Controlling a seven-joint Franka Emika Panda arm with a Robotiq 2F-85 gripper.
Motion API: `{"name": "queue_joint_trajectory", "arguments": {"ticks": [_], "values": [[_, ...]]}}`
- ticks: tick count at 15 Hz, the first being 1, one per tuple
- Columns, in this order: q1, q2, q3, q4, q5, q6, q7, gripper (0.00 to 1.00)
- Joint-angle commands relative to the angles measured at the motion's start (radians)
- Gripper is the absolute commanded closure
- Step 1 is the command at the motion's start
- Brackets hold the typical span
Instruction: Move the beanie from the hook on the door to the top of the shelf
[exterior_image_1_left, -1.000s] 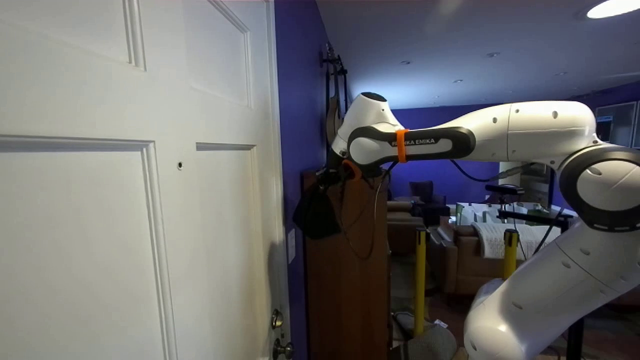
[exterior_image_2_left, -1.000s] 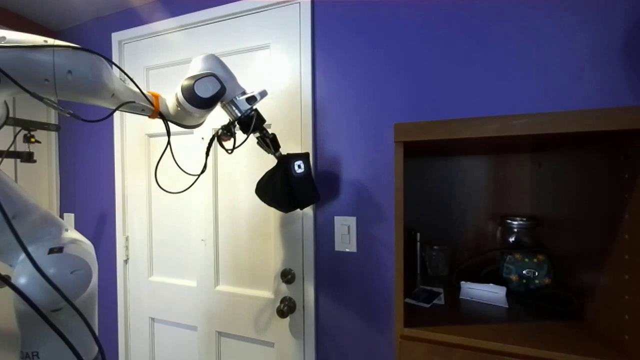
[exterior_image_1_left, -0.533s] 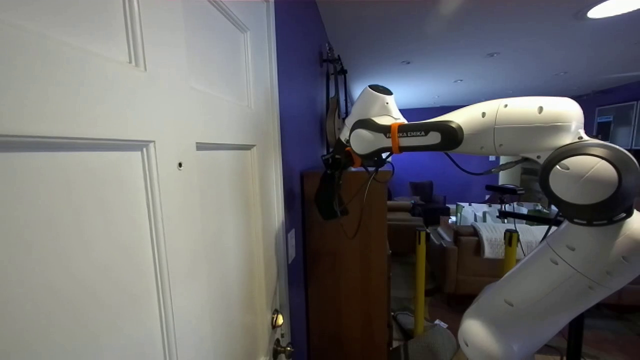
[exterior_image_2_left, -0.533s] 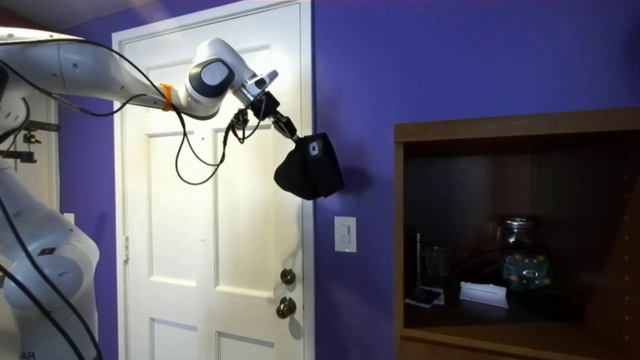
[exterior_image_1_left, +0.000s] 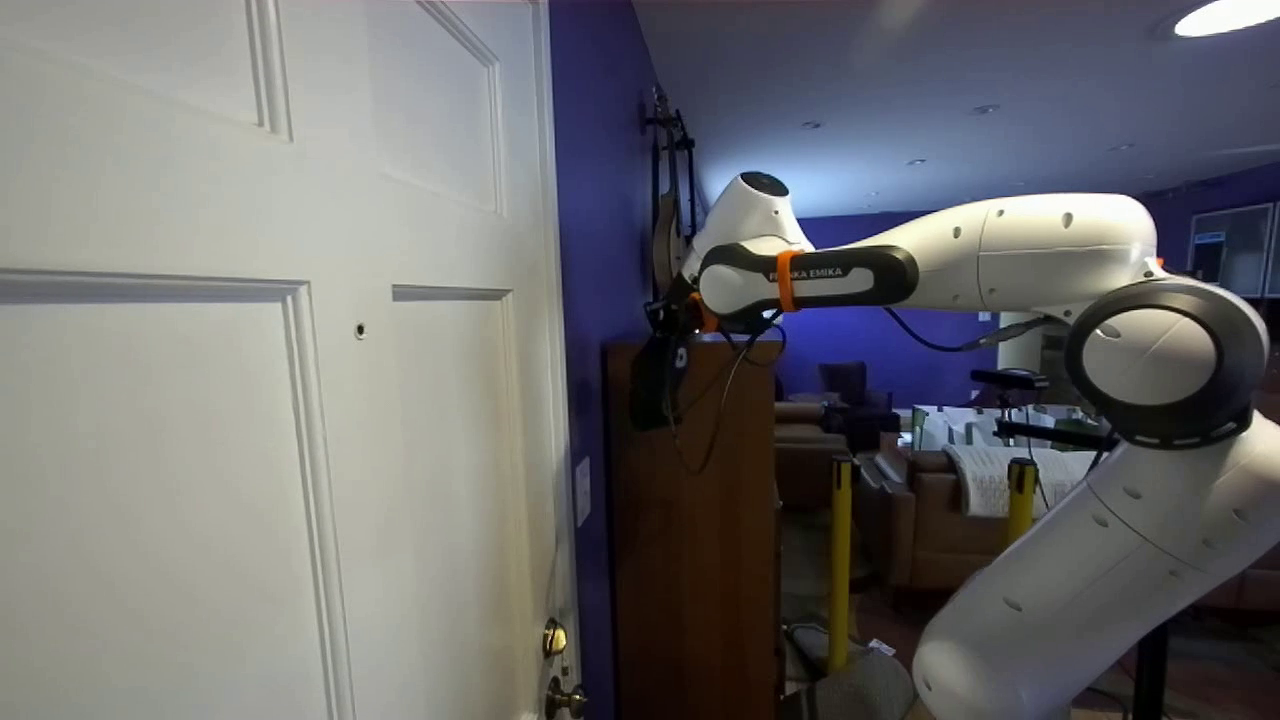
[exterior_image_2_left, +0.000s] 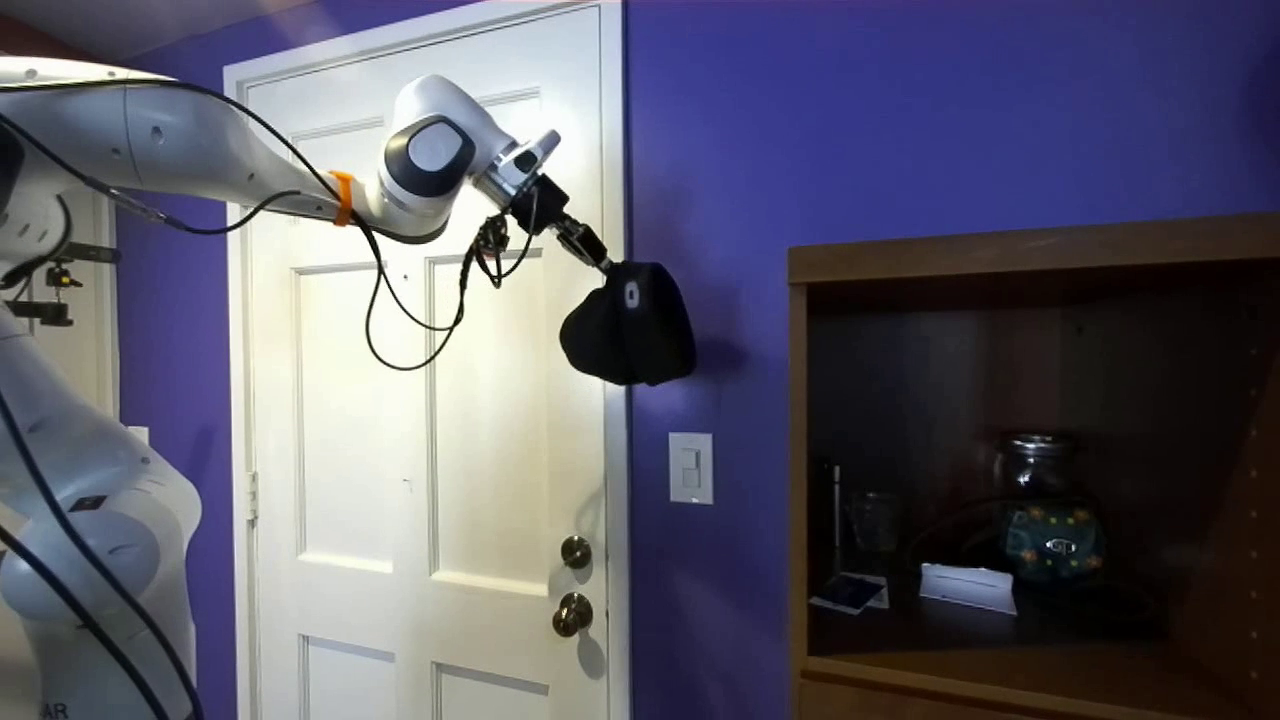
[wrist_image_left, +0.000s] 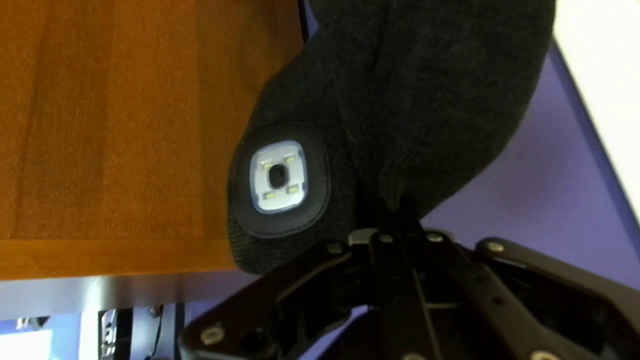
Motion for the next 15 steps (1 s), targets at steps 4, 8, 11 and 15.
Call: {"name": "queue_joint_trajectory", "arguments": {"ticks": [4, 8, 11, 15], "values": [[-0.162, 0.140, 0.002, 0.119, -0.058, 0.324, 0.136, 0.99], [-0.256, 0.218, 0.008, 0.175, -0.044, 0.514, 0.209, 0.99], [-0.275, 0.278, -0.016, 0.215, -0.017, 0.632, 0.208, 0.99], [-0.289, 0.271, -0.015, 0.188, -0.023, 0.636, 0.197, 0.96]]}}
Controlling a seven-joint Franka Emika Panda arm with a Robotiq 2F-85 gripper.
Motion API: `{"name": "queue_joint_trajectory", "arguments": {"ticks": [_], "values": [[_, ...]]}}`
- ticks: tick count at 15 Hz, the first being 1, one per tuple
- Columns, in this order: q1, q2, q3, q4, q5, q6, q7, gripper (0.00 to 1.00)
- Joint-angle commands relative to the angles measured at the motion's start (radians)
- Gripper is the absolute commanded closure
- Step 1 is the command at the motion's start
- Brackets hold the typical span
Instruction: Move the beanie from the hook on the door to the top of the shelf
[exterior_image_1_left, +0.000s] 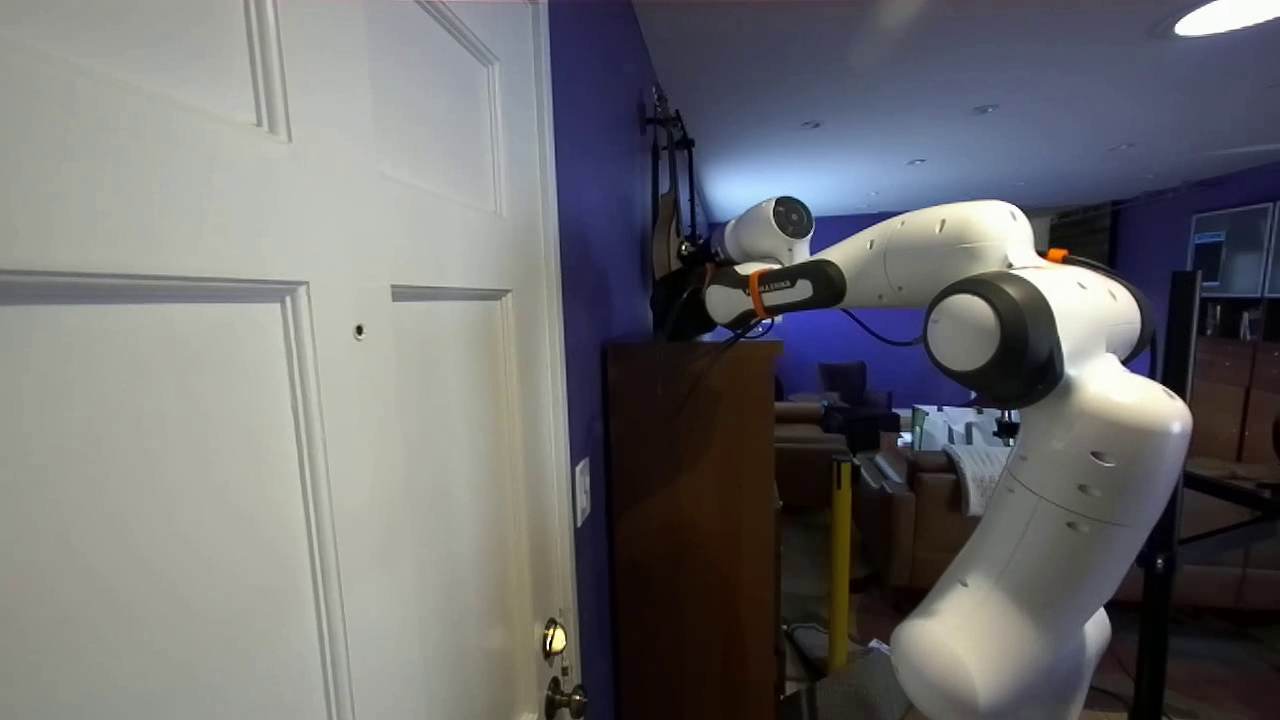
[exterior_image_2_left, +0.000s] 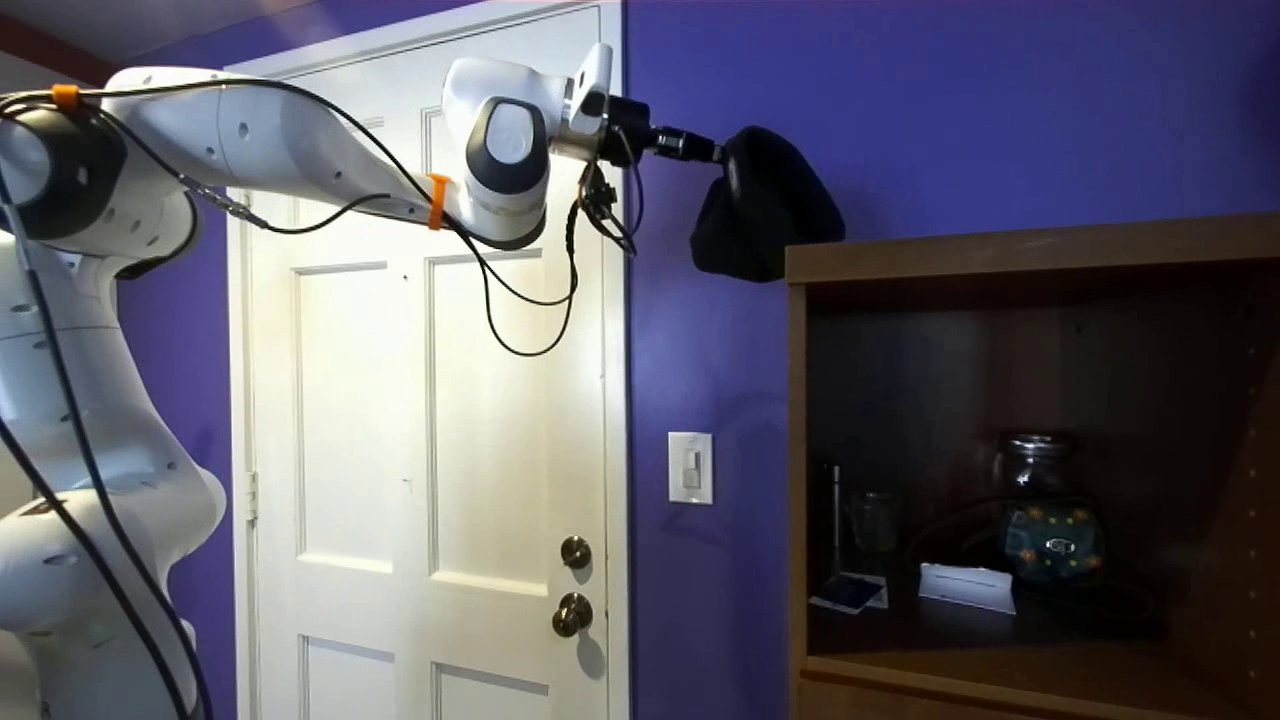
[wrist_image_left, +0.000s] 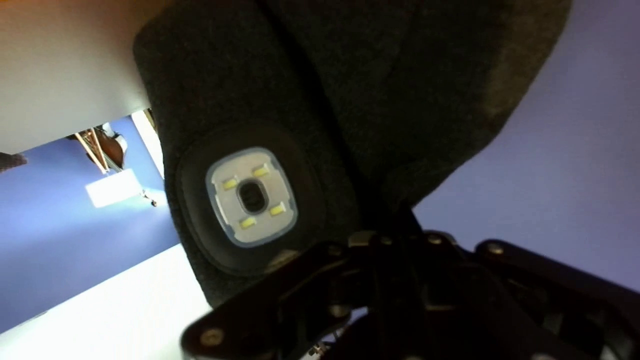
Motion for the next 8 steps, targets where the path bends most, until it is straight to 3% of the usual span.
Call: {"name": "queue_joint_trajectory", "arguments": {"ticks": [1, 4, 6, 8], "values": [[-0.001, 0.007, 0.000, 0.006, 0.000, 0.002, 0.001, 0.96], [-0.001, 0.011, 0.001, 0.016, 0.000, 0.002, 0.005, 0.99], [-0.063, 0.063, 0.021, 0.064, -0.022, 0.051, 0.062, 0.99], [-0.030, 0.100, -0.011, 0.083, 0.019, 0.127, 0.028, 0.99]]}}
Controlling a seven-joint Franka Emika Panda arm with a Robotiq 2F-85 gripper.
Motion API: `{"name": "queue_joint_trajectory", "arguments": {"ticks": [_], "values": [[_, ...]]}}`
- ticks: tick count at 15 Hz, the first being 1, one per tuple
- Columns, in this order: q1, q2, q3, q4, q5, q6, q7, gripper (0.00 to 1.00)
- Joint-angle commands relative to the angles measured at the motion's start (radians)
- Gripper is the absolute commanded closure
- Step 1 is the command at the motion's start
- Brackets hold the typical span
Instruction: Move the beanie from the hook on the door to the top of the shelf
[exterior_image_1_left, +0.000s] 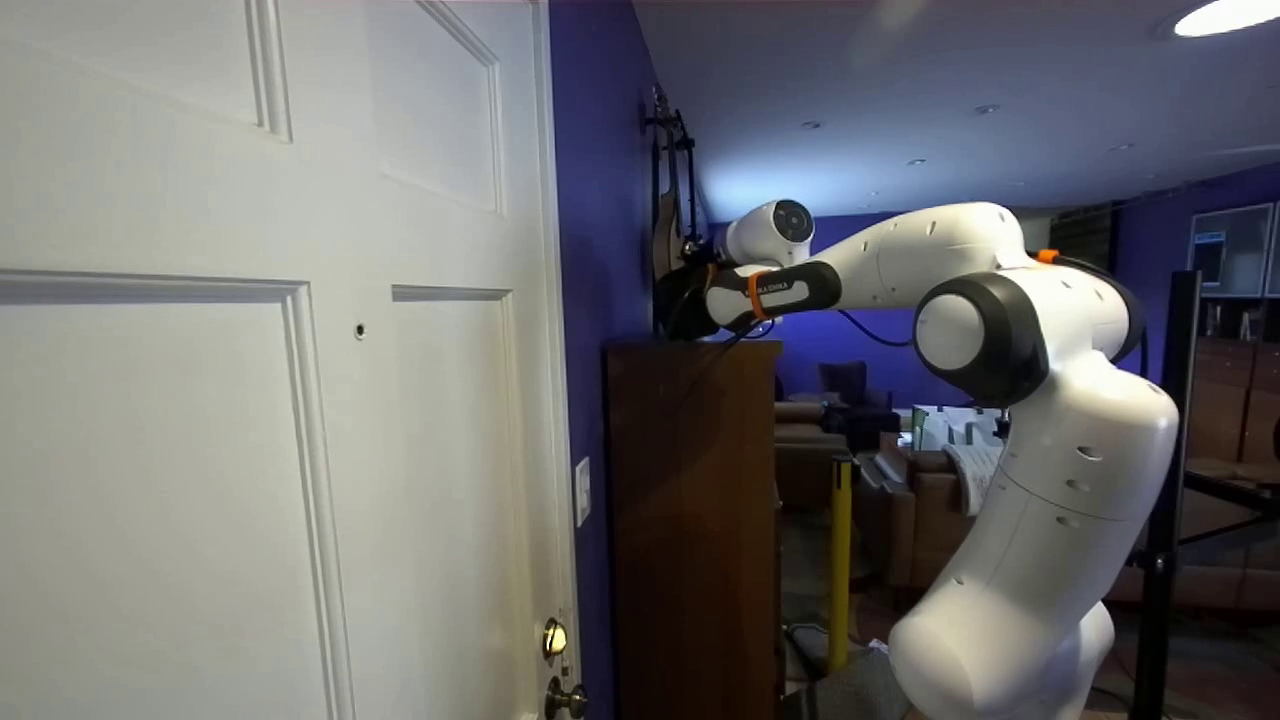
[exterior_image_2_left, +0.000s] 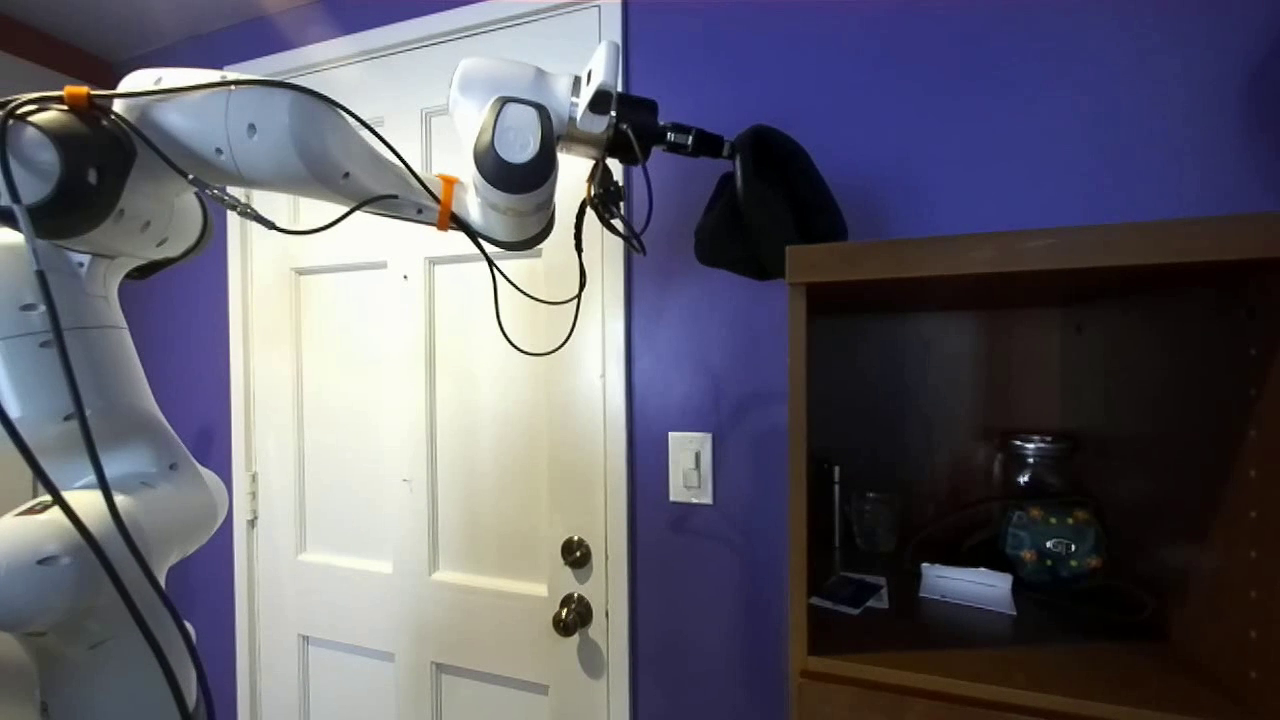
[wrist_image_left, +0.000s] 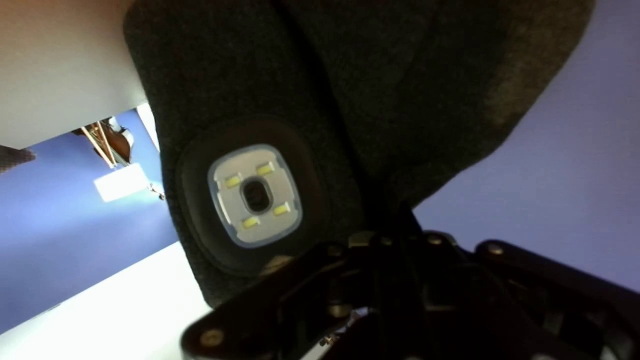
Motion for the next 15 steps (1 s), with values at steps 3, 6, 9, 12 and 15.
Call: {"name": "queue_joint_trajectory", "arguments": {"ticks": [3, 6, 9, 12, 15], "values": [[0.100, 0.123, -0.093, 0.088, 0.084, 0.197, -0.036, 0.99], [0.214, 0.164, -0.178, 0.095, 0.112, 0.224, -0.036, 0.99], [0.160, 0.216, -0.195, 0.149, 0.117, 0.221, 0.000, 0.99], [0.070, 0.277, -0.212, 0.231, 0.122, 0.229, 0.025, 0.99], [0.025, 0.328, -0.240, 0.287, 0.125, 0.238, 0.037, 0.99]]}}
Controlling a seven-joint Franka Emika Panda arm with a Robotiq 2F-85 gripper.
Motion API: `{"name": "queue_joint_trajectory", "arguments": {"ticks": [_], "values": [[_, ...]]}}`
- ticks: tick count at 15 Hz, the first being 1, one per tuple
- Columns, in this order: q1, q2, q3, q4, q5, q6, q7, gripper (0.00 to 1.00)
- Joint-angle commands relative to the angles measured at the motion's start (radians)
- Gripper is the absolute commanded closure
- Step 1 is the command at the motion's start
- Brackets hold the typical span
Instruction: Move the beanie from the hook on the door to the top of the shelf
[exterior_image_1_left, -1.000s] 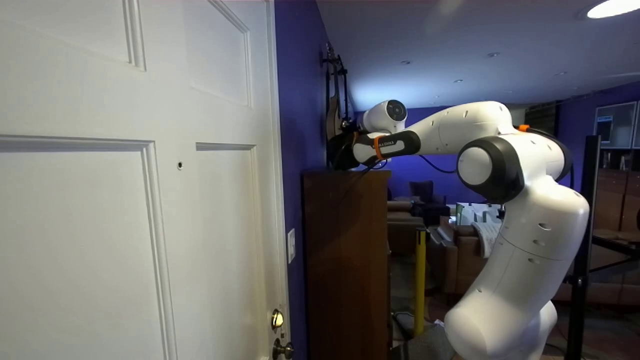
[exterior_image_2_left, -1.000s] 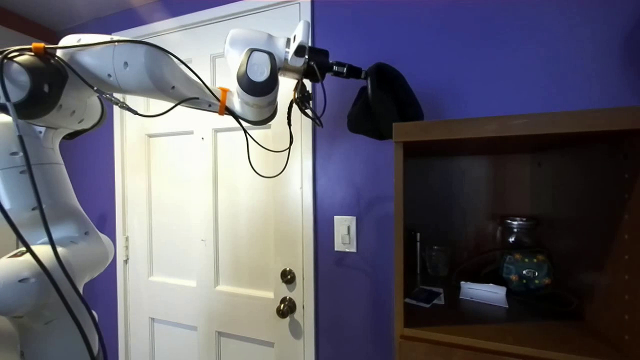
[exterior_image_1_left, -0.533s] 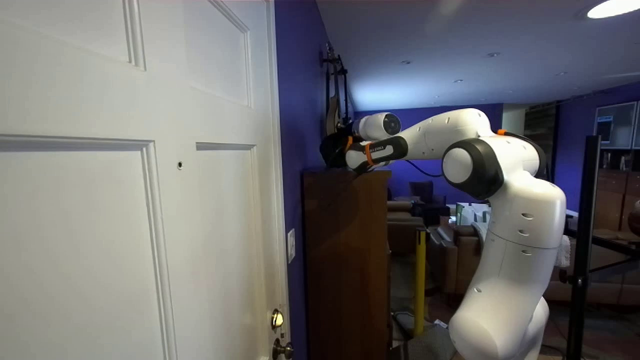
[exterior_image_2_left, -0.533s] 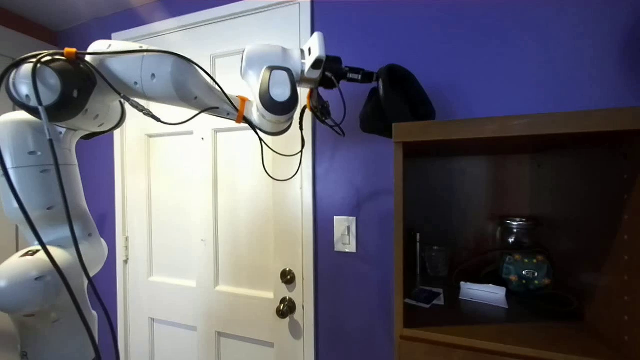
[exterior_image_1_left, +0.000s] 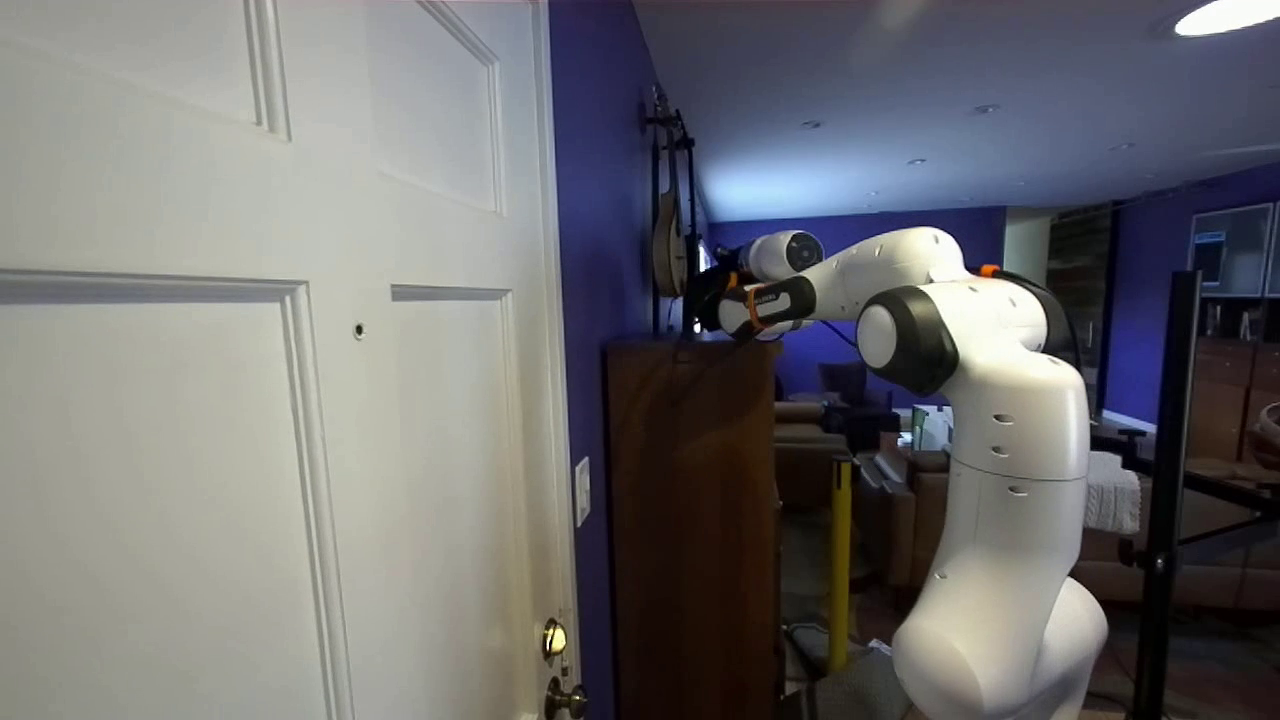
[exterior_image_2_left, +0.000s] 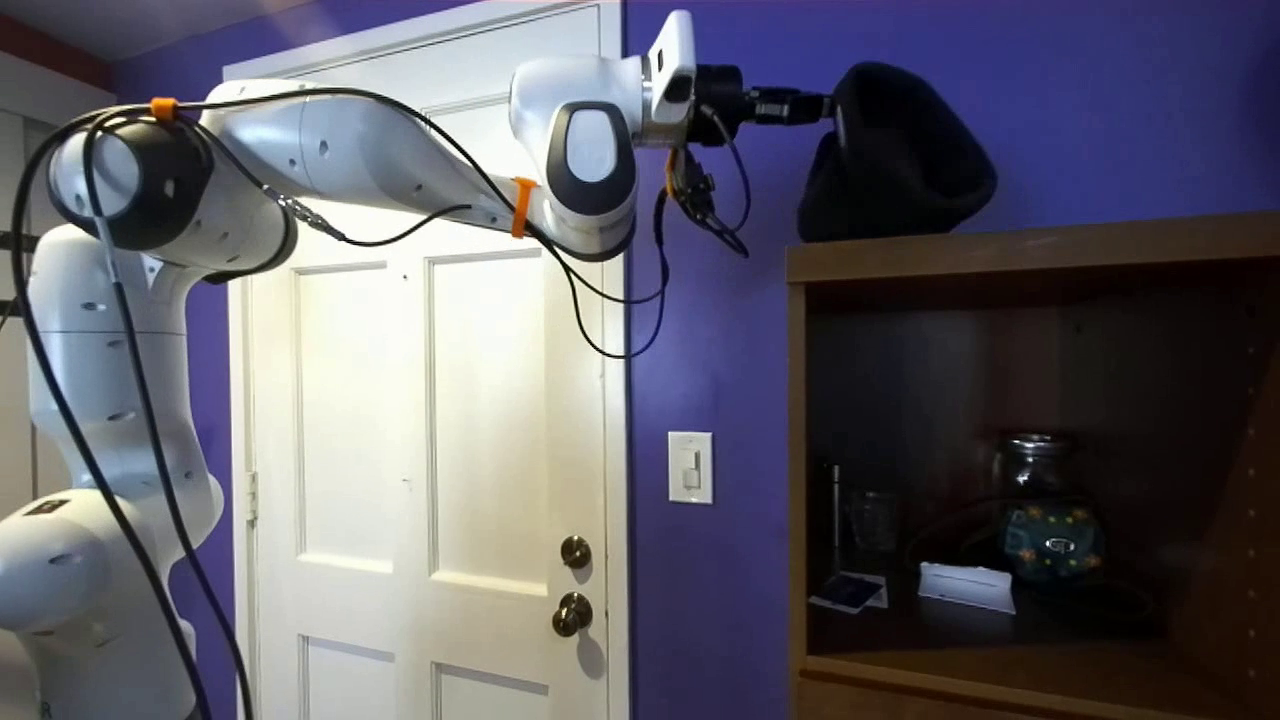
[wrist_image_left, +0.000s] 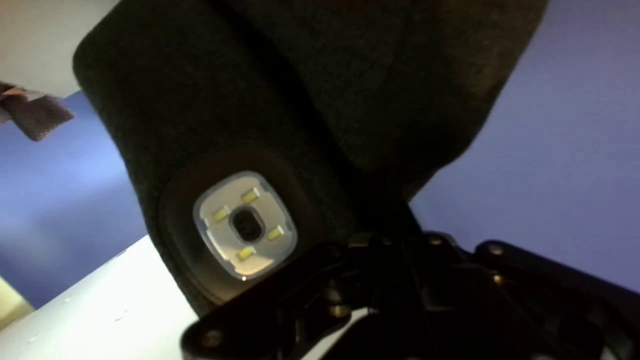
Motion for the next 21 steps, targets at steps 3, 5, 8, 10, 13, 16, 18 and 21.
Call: {"name": "queue_joint_trajectory", "arguments": {"ticks": [3, 5, 8, 10, 13, 16, 18, 21], "values": [[-0.019, 0.085, -0.010, 0.090, 0.023, 0.036, 0.041, 0.99], [0.065, 0.080, -0.020, 0.068, 0.196, 0.037, -0.095, 0.99], [0.148, 0.068, -0.028, 0.065, 0.315, -0.012, -0.187, 0.99], [0.184, 0.074, -0.052, 0.077, 0.363, -0.030, -0.247, 0.71], [0.200, 0.063, -0.082, 0.086, 0.400, -0.094, -0.304, 0.58], [0.179, 0.028, -0.071, 0.083, 0.325, -0.165, -0.262, 0.38], [0.177, 0.007, -0.072, 0.086, 0.304, -0.246, -0.263, 0.23], [0.173, -0.021, -0.069, 0.097, 0.240, -0.397, -0.243, 0.03]]}}
